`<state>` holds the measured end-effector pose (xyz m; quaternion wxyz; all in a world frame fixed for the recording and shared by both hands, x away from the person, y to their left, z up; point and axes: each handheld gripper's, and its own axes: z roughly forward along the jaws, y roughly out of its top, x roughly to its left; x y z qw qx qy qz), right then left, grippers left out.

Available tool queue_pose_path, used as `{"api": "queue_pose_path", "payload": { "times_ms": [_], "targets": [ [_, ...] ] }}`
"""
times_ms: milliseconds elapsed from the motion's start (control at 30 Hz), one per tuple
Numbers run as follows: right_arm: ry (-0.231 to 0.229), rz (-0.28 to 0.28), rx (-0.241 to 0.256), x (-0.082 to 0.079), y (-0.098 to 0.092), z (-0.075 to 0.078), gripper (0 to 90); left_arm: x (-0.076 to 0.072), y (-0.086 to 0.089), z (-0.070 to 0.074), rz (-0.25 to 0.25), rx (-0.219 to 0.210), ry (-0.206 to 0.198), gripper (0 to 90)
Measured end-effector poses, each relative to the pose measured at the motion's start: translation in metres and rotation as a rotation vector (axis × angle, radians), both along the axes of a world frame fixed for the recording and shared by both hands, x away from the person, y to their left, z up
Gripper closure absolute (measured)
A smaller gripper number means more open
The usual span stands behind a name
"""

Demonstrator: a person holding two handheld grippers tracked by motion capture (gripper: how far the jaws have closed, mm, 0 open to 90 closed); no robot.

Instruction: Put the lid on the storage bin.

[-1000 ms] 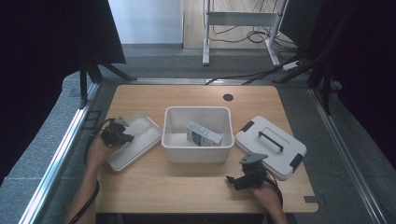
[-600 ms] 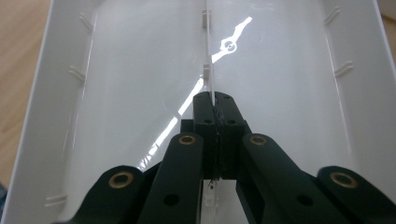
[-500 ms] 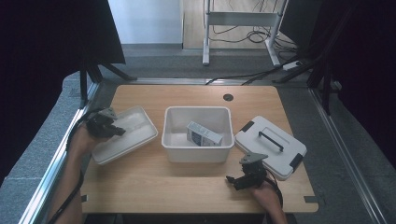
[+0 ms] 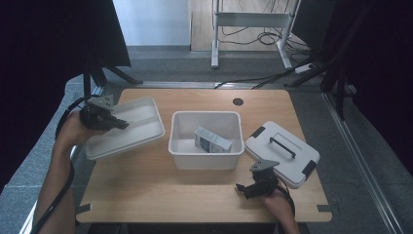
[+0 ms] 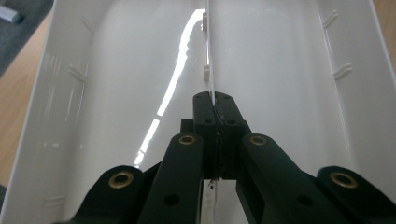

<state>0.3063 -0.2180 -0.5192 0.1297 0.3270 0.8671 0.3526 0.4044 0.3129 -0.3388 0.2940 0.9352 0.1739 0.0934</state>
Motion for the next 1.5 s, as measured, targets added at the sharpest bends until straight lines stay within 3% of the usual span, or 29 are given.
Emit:
{"api": "queue_pose_path", "payload": {
  "times_ms": [233, 500, 1067, 1500],
  "targets": [
    [-0.001, -0.001, 0.0, 0.0, 0.0, 0.0, 1.0, 0.006, -0.028, 0.018, -0.065, -0.003, -0.008, 89.0],
    [0.0, -0.002, 0.0, 0.0, 0.0, 0.0, 1.1, 0.014, -0.069, 0.025, -0.15, -0.022, -0.019, 89.0],
    [0.0, -0.002, 0.0, 0.0, 0.0, 0.0, 1.0, 0.032, -0.155, 0.019, -0.269, -0.044, -0.011, 89.0],
    [-0.002, -0.002, 0.001, 0.0, 0.0, 0.0, 1.0, 0.037, -0.209, 0.006, -0.333, -0.037, 0.001, 89.0]
  ]
}}
